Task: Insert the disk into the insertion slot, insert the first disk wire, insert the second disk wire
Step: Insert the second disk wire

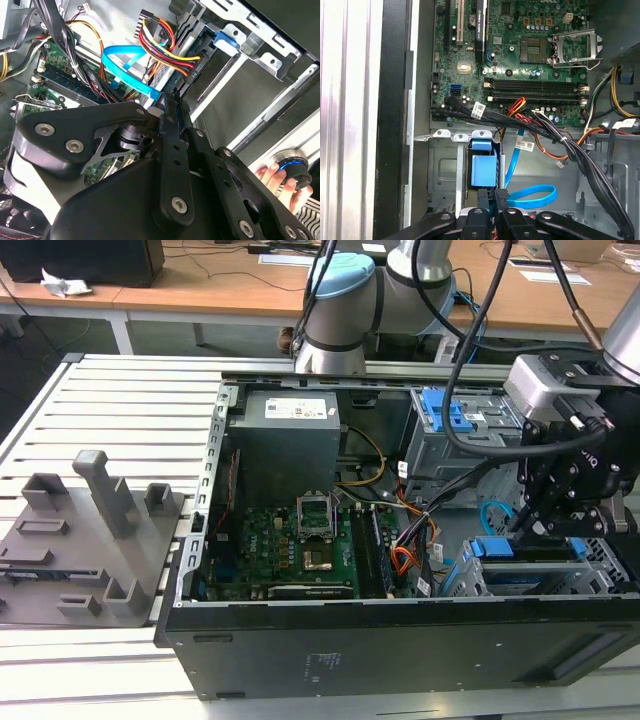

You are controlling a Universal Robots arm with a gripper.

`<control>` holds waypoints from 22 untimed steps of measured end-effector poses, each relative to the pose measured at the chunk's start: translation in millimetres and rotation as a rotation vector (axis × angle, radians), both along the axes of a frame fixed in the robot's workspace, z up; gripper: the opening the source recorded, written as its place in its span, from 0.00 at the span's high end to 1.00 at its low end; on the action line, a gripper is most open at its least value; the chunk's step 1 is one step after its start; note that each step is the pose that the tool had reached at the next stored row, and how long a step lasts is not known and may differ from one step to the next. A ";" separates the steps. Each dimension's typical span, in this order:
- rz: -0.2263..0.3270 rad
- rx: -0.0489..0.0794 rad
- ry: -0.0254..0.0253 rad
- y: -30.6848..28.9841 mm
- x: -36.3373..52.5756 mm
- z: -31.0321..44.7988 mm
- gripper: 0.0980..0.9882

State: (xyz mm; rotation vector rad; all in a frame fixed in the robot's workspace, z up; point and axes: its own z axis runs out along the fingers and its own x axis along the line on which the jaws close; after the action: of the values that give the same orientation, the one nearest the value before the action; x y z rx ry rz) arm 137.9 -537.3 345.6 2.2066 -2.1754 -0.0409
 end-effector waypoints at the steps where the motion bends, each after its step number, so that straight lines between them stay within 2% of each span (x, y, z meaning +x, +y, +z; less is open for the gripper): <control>1: 0.000 0.000 0.0000 0.0 0.8 0.0 0.93; 9: 0.000 0.000 0.0022 0.8 14.7 -1.2 0.93; 18: 0.000 0.004 0.0021 0.7 14.9 -4.3 0.93; 22: 0.000 0.004 0.0021 0.3 13.5 -7.8 0.93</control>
State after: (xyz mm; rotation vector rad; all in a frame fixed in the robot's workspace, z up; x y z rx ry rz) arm 151.4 -537.0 337.8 2.2076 -2.1765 -0.0480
